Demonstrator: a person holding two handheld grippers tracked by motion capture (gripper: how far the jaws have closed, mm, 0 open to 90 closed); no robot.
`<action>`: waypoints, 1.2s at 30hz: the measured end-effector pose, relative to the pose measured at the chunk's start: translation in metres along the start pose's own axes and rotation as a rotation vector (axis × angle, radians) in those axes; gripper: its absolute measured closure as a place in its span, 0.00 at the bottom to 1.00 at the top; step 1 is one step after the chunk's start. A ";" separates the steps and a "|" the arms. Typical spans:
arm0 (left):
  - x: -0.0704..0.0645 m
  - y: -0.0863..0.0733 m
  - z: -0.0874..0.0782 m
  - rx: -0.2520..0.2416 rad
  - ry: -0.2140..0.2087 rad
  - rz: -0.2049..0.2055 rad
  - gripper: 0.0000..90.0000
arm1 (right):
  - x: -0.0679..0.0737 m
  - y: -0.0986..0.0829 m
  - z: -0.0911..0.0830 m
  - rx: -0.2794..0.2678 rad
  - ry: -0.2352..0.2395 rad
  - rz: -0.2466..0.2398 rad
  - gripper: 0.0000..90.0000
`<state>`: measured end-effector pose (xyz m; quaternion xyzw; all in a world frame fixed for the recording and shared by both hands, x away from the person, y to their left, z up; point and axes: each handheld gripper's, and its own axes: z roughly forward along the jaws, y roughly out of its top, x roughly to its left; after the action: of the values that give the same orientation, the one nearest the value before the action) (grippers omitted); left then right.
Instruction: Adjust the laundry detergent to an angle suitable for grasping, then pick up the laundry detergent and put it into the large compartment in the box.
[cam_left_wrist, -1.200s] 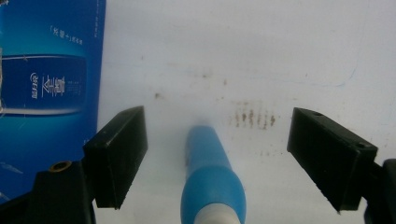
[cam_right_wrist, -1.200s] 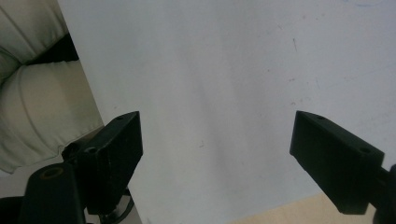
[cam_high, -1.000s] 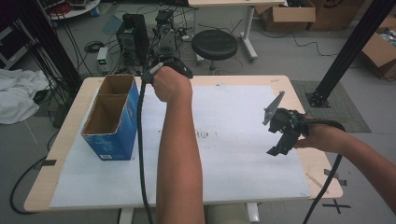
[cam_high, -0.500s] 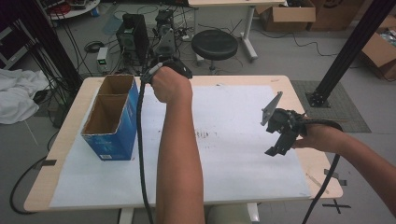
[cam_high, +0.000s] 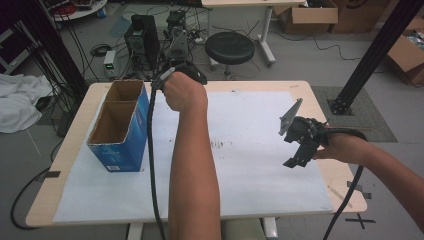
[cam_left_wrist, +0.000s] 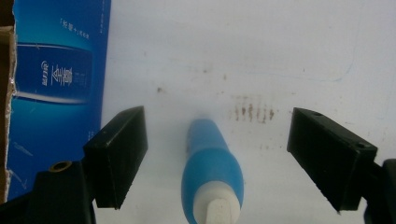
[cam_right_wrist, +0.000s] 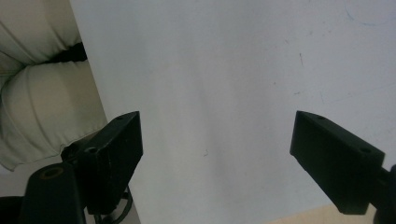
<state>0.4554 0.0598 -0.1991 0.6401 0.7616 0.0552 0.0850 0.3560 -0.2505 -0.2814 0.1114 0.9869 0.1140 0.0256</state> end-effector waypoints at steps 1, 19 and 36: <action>0.000 0.000 -0.001 -0.003 -0.003 -0.004 0.23 | 0.000 0.000 0.000 0.000 -0.001 0.001 0.19; 0.000 -0.015 -0.007 -0.009 0.014 -0.026 0.23 | 0.007 0.000 0.003 0.004 -0.001 -0.009 0.19; -0.004 -0.035 -0.006 0.015 0.040 -0.035 0.23 | 0.015 -0.002 0.004 -0.001 0.007 -0.031 0.19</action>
<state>0.4209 0.0500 -0.1997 0.6261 0.7745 0.0608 0.0660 0.3408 -0.2484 -0.2864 0.0958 0.9885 0.1146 0.0242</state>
